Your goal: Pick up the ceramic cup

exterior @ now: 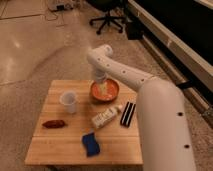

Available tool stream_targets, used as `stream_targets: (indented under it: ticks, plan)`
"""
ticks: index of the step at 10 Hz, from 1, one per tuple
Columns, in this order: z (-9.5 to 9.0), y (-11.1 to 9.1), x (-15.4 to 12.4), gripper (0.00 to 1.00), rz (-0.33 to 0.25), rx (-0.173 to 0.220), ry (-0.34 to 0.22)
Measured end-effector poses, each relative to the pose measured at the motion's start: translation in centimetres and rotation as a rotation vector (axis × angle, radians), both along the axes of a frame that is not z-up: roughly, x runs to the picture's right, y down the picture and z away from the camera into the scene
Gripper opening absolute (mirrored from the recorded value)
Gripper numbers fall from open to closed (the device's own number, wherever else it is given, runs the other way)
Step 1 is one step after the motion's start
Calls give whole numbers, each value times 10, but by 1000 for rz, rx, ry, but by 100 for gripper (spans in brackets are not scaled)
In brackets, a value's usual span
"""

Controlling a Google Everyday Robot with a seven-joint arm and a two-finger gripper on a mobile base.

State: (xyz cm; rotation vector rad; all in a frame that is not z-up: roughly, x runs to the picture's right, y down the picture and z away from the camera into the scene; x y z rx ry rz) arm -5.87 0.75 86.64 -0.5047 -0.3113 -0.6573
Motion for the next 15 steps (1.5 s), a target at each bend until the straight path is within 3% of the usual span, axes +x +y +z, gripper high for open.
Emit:
stream_targets:
  ticks: [3, 5, 9, 11, 15]
  plan:
    - [-43, 60, -27, 80, -75, 10, -74]
    - [-61, 73, -37, 80, -91, 25, -102]
    - [-79, 52, -45, 80, -91, 69, -112]
    - [-76, 44, -51, 80, -97, 73, -110]
    - [-54, 48, -68, 80, -120, 21, -107]
